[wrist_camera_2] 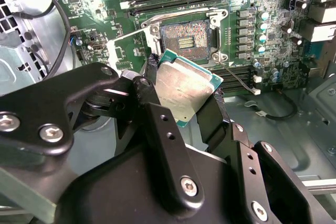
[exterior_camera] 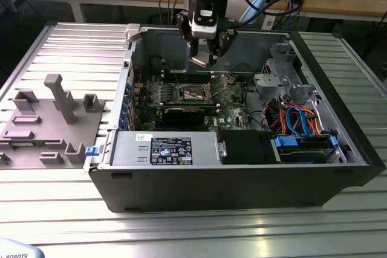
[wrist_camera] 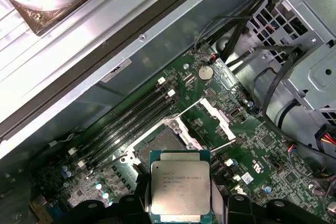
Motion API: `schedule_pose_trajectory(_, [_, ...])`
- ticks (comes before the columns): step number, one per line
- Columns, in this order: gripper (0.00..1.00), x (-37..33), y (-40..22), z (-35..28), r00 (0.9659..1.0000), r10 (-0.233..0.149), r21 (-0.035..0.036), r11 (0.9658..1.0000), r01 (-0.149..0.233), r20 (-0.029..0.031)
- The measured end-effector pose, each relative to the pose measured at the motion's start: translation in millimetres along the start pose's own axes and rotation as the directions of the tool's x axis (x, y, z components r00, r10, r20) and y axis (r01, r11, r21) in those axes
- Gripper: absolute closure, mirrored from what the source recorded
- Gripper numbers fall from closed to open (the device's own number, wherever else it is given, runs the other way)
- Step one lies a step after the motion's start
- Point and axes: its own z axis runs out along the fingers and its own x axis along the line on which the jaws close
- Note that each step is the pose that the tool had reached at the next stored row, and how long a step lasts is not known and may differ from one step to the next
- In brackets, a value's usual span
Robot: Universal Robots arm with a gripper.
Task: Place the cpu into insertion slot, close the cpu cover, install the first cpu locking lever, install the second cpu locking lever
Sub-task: 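Place the cpu into insertion slot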
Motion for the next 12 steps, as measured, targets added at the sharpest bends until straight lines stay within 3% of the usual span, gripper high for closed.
schedule_pose_trajectory(12, [0.46, 0.0, 0.0, 0.7, 1.0000, 0.007, 0.0000, 1.0000, -0.007, 0.0005])
